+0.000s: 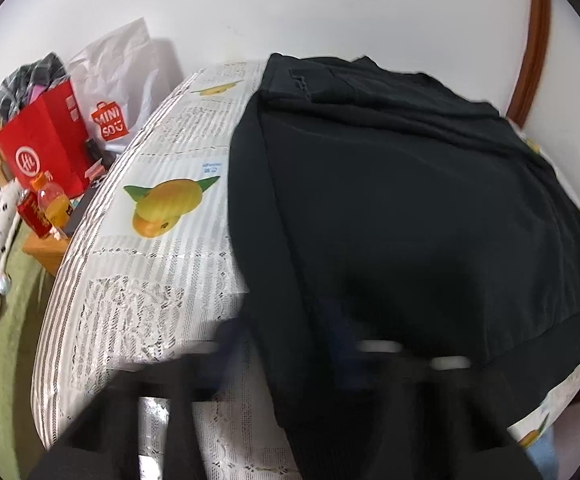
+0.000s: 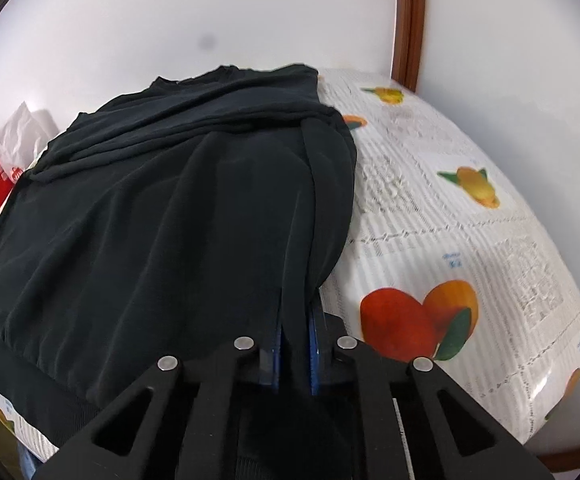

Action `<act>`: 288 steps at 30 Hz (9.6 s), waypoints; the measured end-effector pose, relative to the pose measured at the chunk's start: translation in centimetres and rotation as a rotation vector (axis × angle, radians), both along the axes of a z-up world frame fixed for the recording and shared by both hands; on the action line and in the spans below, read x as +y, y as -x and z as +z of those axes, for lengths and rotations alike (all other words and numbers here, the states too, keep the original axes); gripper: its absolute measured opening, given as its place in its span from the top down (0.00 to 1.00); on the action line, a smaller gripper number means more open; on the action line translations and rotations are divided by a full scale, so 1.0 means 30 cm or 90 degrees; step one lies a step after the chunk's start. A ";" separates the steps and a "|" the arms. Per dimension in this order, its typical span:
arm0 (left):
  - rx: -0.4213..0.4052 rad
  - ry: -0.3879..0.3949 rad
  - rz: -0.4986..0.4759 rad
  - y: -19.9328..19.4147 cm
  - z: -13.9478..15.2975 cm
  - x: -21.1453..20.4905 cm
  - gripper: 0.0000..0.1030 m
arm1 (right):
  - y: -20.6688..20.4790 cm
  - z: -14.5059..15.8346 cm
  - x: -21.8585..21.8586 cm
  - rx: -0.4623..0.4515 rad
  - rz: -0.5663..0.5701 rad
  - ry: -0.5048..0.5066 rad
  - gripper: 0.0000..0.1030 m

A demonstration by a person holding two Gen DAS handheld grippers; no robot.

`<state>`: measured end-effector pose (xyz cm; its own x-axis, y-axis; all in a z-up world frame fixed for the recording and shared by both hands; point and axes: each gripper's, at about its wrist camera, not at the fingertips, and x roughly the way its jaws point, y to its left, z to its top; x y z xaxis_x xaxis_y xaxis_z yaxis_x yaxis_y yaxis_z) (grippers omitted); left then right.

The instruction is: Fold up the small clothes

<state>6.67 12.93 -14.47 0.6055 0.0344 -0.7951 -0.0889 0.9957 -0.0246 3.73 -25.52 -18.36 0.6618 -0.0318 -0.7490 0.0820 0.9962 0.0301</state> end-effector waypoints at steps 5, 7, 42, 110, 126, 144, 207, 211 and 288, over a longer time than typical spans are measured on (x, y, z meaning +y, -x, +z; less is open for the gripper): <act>-0.052 0.027 -0.021 0.044 0.082 0.023 0.94 | 0.059 0.103 -0.063 -0.063 0.014 -0.045 0.93; -0.085 0.053 -0.025 0.073 0.132 0.044 0.94 | 0.087 0.147 -0.084 -0.085 0.024 -0.066 0.93; -0.178 0.037 0.009 -0.528 0.364 0.007 0.94 | -0.573 0.353 -0.192 -0.129 0.010 -0.159 0.92; -0.002 0.133 -0.026 -0.211 0.086 0.176 0.87 | -0.278 0.087 -0.261 0.018 0.054 -0.142 0.84; -0.064 0.099 -0.031 -0.083 0.197 0.135 0.49 | -0.065 0.250 -0.204 -0.089 0.010 -0.060 0.74; -0.012 0.214 -0.072 -0.265 0.092 0.037 0.73 | -0.255 0.087 -0.108 -0.050 -0.014 -0.148 0.73; 0.001 0.068 -0.098 -0.695 0.129 -0.112 0.67 | -0.761 0.111 0.039 0.022 0.039 -0.109 0.78; -0.016 0.055 -0.077 -0.751 0.155 -0.063 0.69 | -0.800 0.145 0.005 -0.015 0.040 -0.089 0.76; 0.011 0.130 -0.029 -0.469 0.043 0.047 0.92 | -0.617 0.068 -0.368 0.032 0.006 -0.081 0.89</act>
<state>20.75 14.35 -13.17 0.5888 -0.1556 -0.7932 -0.0460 0.9733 -0.2250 22.23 -36.57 -16.33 0.6228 0.0723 -0.7790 0.0765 0.9853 0.1527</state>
